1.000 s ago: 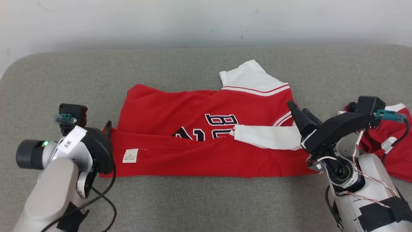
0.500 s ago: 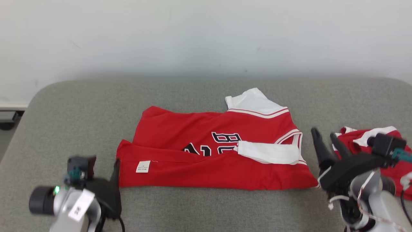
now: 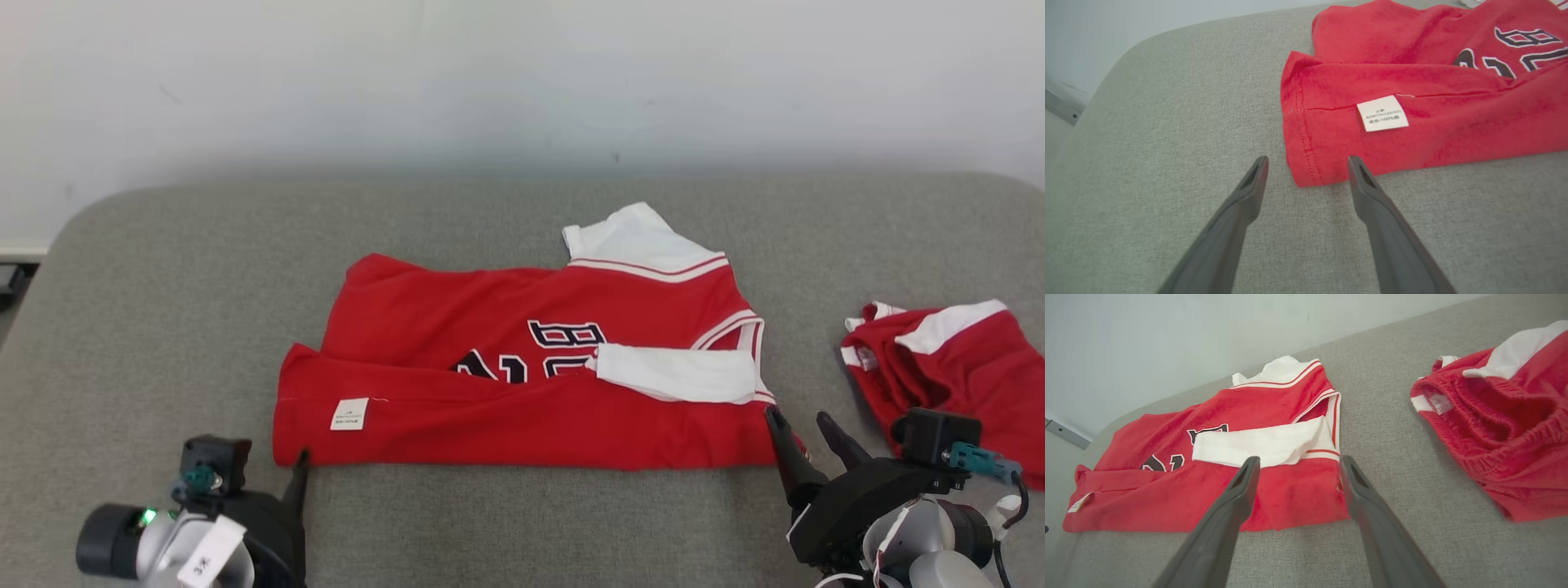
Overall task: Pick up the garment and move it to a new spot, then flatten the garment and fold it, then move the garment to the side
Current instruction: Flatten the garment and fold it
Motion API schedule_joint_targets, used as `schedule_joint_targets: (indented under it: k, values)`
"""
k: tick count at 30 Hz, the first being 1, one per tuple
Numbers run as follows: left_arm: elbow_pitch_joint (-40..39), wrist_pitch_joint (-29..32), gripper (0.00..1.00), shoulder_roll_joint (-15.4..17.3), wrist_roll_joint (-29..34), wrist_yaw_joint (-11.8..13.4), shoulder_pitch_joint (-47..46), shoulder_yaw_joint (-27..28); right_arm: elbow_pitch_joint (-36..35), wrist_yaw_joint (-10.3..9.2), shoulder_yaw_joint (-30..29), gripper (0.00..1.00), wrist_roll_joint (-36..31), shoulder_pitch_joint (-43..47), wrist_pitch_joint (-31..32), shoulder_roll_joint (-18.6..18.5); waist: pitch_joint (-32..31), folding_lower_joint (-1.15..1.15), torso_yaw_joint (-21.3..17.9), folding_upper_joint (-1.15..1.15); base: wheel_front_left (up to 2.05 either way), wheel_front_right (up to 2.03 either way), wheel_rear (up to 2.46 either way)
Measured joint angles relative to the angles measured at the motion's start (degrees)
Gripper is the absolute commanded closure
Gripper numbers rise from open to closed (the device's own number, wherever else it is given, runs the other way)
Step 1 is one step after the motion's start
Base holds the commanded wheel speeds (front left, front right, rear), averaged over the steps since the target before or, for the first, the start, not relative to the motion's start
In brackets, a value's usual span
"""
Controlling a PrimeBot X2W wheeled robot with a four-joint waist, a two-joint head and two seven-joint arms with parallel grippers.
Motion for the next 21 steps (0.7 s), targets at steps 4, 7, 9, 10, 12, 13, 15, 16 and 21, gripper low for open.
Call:
schedule_joint_targets:
  k: [4, 7, 9, 10, 12, 13, 15, 16, 21]
  values:
    - [0.8, 0.6, 0.0, 0.3, 0.1, 0.0, -3.3, 0.1, 1.3, -0.04, 0.7, 0.0, -0.9, -0.6, 0.0, 0.0, 2.7, 0.0, -0.5, 0.0, 0.0, 0.0, 0.0]
    - [1.5, 1.2, 0.0, 0.4, 0.6, -0.1, -5.2, 0.1, 2.7, -0.2, 1.2, 0.0, -2.3, -1.6, -0.1, -0.4, 4.7, 0.01, -0.8, 0.0, 0.0, 0.0, 0.0]
    - [2.1, 1.6, 0.0, 0.4, 0.6, -0.1, -6.2, 0.0, 3.9, -0.23, 1.5, 0.0, -3.4, -2.0, -0.5, -1.1, 5.9, 0.01, -1.0, 0.01, 0.0, 0.0, 0.0]
    - [2.4, 1.8, 0.0, 0.3, 0.6, -0.1, -6.7, 0.0, 4.2, -0.29, 1.4, 0.0, -3.4, -2.3, -0.6, -1.4, 6.5, 0.01, -1.0, 0.01, 0.0, 0.0, 0.0]
    - [3.1, 2.0, 0.0, 0.1, 0.6, -0.1, -7.6, 0.0, 4.9, -0.46, 1.5, 0.0, -3.4, -2.7, -1.1, -1.4, 7.6, 0.02, -1.1, 0.01, 0.0, 0.0, 0.0]
    - [3.4, 2.0, 0.0, 0.0, 0.6, -0.1, -8.0, 0.0, 5.2, -0.46, 1.6, 0.0, -3.5, -2.8, -1.1, -1.4, 8.0, 0.01, -1.1, 0.01, 0.0, 0.0, 0.0]
    - [3.9, 2.0, 0.0, 0.0, 0.6, 0.0, -8.2, 0.0, 5.8, -0.4, 2.1, 0.0, -3.7, -3.7, -1.4, -1.2, 8.8, 0.02, -1.0, 0.01, 0.0, 0.0, 0.0]
    - [4.3, 1.9, 0.0, -0.1, 0.6, 0.0, -8.2, 0.0, 5.9, -0.18, 2.5, 0.0, -3.9, -4.2, -1.5, -1.2, 9.0, 0.02, -0.9, 0.01, 0.0, 0.0, 0.0]
    - [4.8, 1.4, 0.0, -1.3, 0.6, 0.1, -8.2, -0.3, 7.0, 0.52, 2.9, 0.0, -4.3, -4.8, -1.8, -1.3, 9.1, 0.01, -0.1, 0.01, 0.0, 0.0, 0.0]
